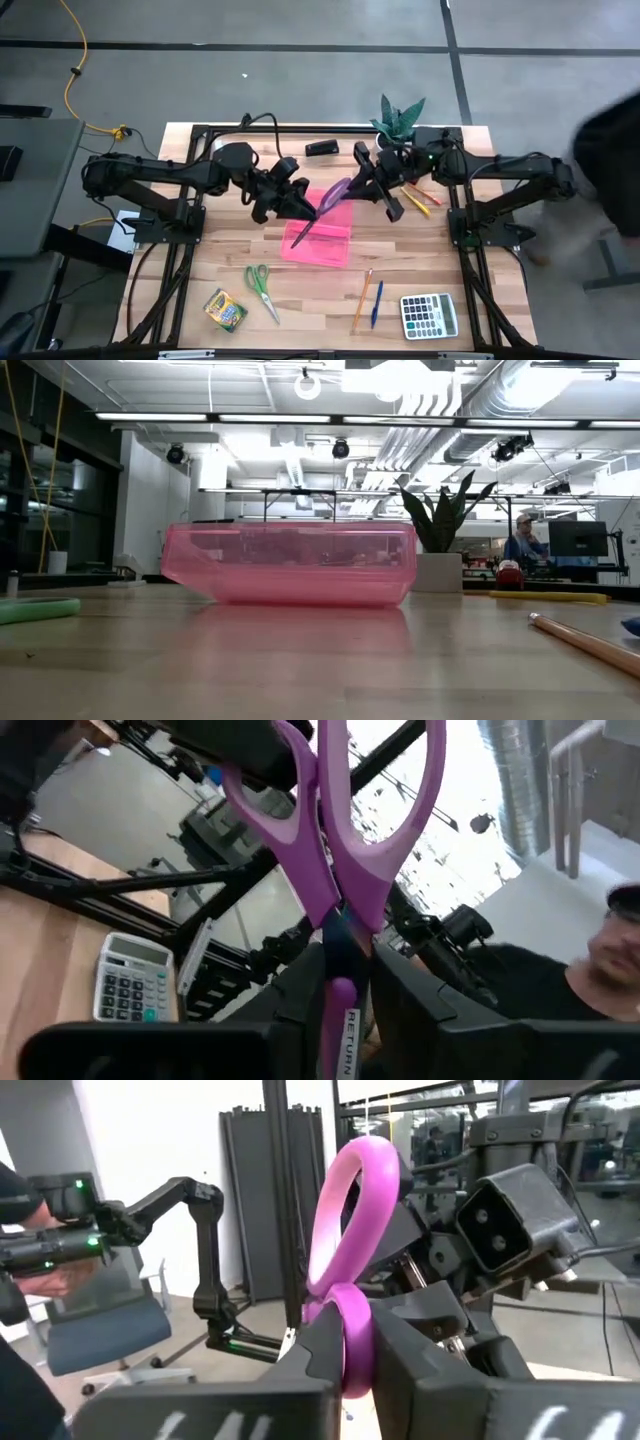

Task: Pick & place school supplies into a supply box
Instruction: Put the purple scissors into the pink supply box

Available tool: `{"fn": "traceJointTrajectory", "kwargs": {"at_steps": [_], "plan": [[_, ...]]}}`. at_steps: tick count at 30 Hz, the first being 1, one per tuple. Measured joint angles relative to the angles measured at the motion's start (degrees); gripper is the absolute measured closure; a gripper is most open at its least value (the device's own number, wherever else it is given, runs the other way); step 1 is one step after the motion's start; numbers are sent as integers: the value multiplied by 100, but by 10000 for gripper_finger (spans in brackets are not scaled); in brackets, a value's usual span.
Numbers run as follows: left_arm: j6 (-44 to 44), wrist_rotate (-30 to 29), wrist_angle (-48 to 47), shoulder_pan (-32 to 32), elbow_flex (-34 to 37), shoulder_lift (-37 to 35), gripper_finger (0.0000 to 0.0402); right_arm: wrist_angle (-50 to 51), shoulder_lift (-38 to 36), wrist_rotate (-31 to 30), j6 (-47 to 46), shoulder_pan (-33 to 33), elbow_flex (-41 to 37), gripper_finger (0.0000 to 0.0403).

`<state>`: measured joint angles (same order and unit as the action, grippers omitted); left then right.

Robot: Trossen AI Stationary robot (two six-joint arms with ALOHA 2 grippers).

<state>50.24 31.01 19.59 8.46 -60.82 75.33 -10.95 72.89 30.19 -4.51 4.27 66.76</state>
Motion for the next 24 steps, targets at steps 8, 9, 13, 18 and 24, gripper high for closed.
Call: {"fn": "traceJointTrajectory", "kwargs": {"at_steps": [8, 9, 13, 18, 24], "plan": [[-581, 30, -63, 536, 0, -184, 249, 1058, -555, 22, 50, 194, 0, 395], [-647, 73, -73, 667, 0, -250, 242, 1170, -658, 32, 48, 224, 0, 393], [-1000, 380, -252, 1273, -4, -593, 222, 1756, -1034, -196, 45, 310, 0, 398], [-2243, -32, -1828, 1751, -8, -1283, 217, 2573, -1129, -1394, 47, 106, 0, 398], [-3412, -2215, -3896, 1589, -7, -2075, 223, 3461, -470, -2869, 49, -272, 381, 400]]}}
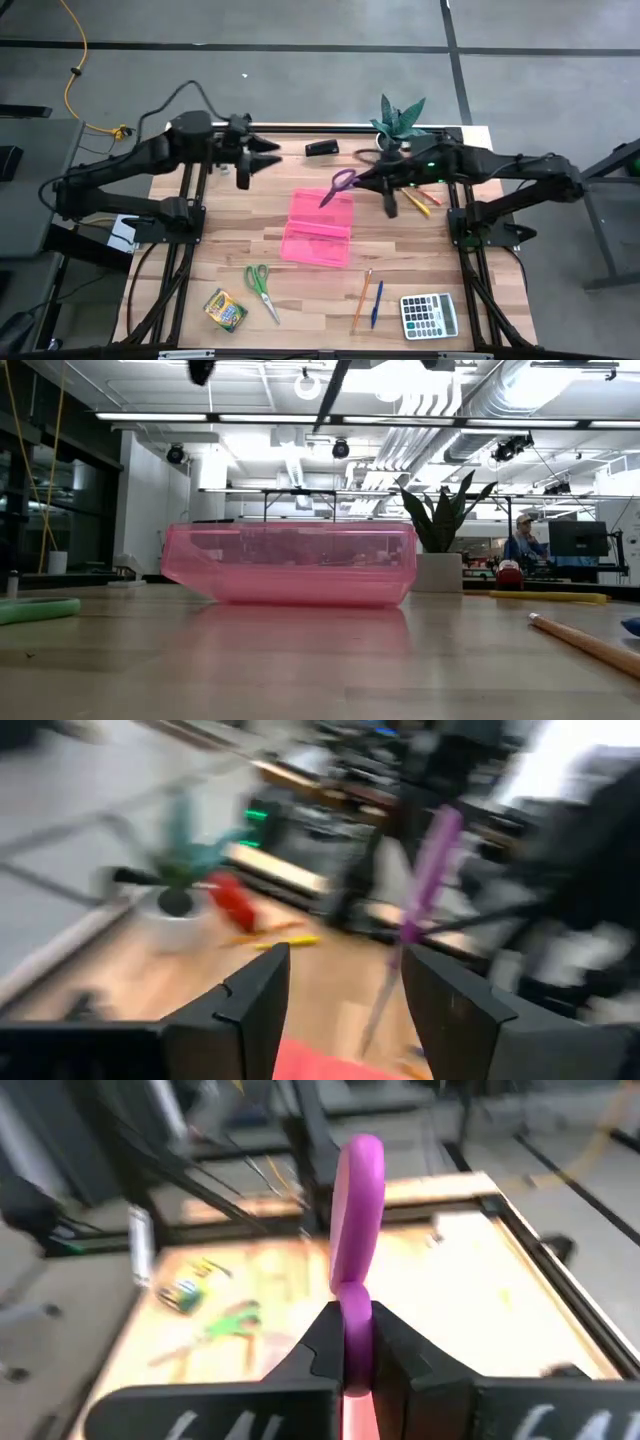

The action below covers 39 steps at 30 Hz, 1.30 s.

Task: Pick & place school supplies into a supply box
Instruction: Put the purple scissors into the pink supply box

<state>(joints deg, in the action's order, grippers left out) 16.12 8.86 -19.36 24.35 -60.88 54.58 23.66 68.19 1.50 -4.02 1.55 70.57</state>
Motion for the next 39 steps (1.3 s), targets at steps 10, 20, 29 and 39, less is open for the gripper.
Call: {"fn": "traceJointTrajectory", "kwargs": {"at_steps": [10, 20, 29, 39], "plan": [[-353, -2022, -289, -278, 2, -863, 225, 1453, 2008, -756, 633, -415, 1640, 401], [-442, -2065, -294, -307, 2, -965, 225, 942, 3013, -98, 2086, -891, 1663, 402], [-184, -2047, -237, -309, 2, -961, 225, -793, 2425, -465, 2423, -918, 14, 403], [-170, -2452, -54, -307, 2, -958, 225, -2346, 1984, 518, 3617, -733, -1166, 403]]}}
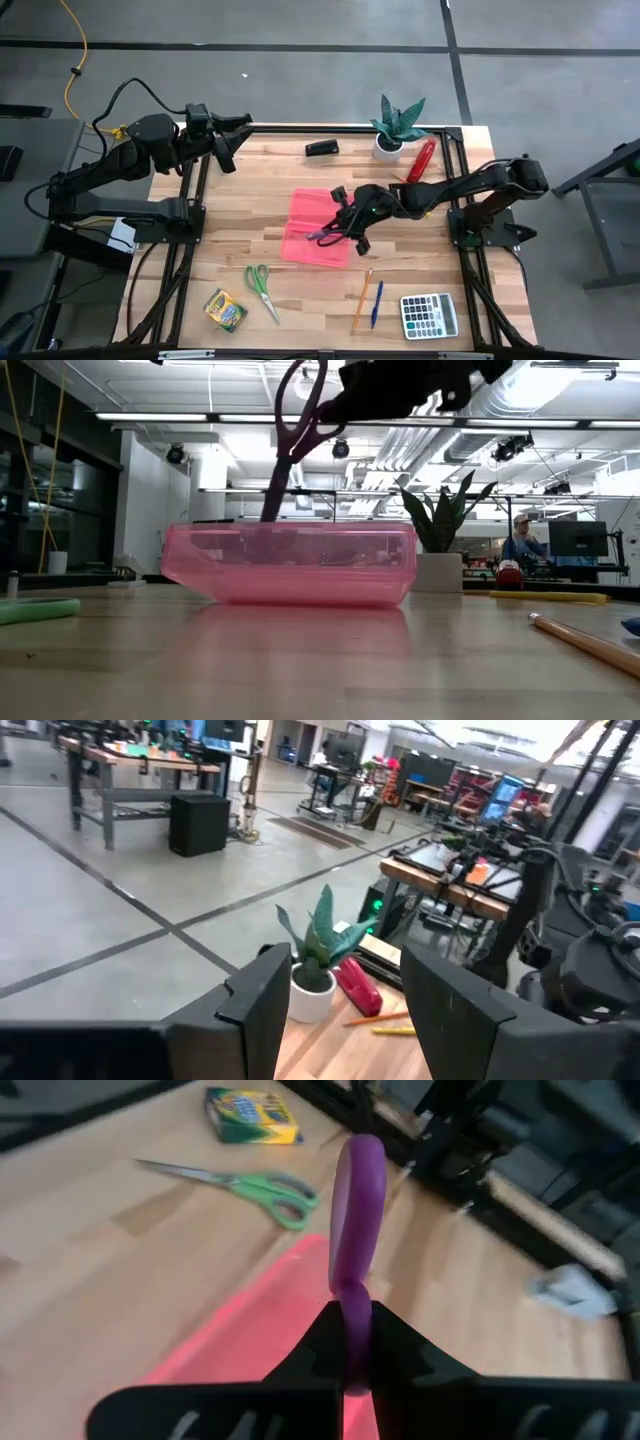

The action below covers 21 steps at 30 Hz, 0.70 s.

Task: Pick & place school supplies into a supply box
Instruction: Put the purple scissors into the pink supply box

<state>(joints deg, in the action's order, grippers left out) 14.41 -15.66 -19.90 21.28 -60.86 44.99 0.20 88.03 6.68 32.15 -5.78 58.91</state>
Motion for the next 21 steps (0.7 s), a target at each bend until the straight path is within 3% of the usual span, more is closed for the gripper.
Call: {"fn": "traceJointTrajectory", "kwargs": {"at_steps": [8, 21], "plan": [[-2, -58, 0, 2, 0, 11, 225, -597, 103, 251, 702, 129, -255, 403], [-3, -59, -20, 2, 0, 11, 225, -1003, 799, 328, 1009, 121, -253, 402]]}}
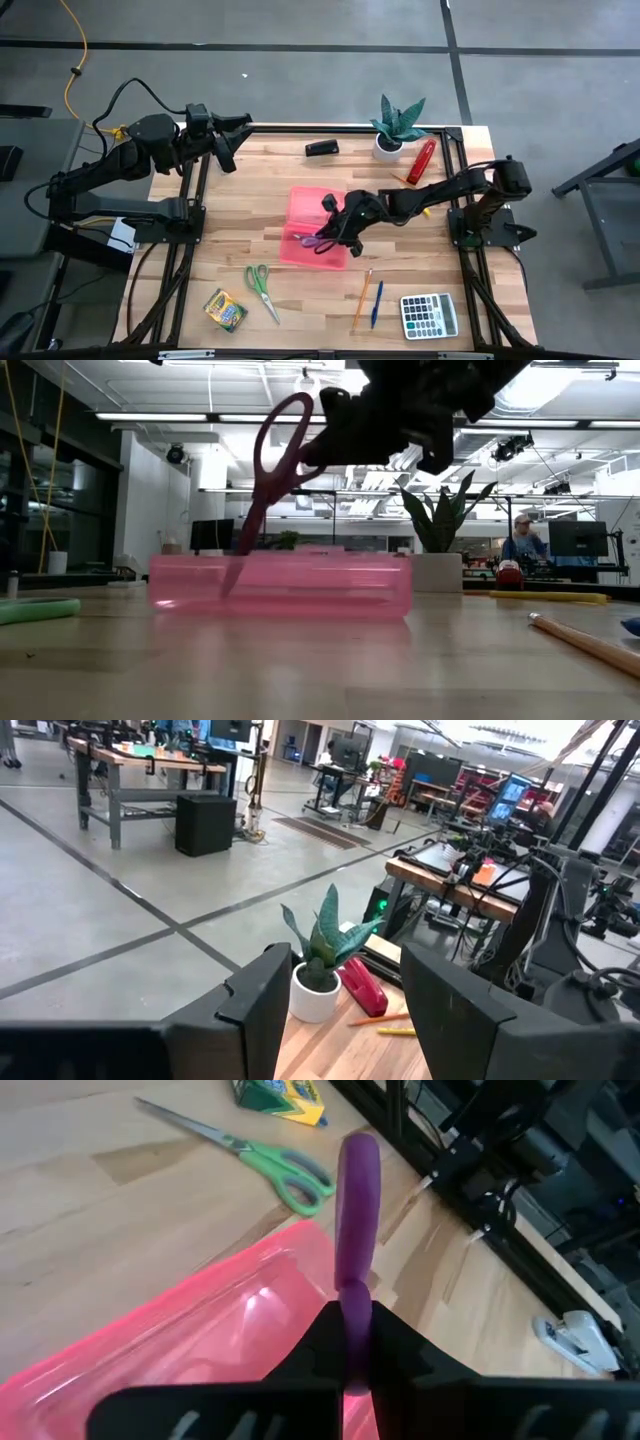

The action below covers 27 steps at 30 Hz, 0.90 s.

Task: Pick & place school supplies into a supply box
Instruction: Put the purple scissors into the pink supply box

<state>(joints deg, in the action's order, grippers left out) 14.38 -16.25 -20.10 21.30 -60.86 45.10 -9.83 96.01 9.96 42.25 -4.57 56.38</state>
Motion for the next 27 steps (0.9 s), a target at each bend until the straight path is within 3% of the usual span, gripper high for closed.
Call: {"fn": "traceJointTrajectory", "kwargs": {"at_steps": [27], "plan": [[-456, 20, -2, -1, 0, 0, 225, 1012, 21, -27, -431, -207, 0, 244]]}}
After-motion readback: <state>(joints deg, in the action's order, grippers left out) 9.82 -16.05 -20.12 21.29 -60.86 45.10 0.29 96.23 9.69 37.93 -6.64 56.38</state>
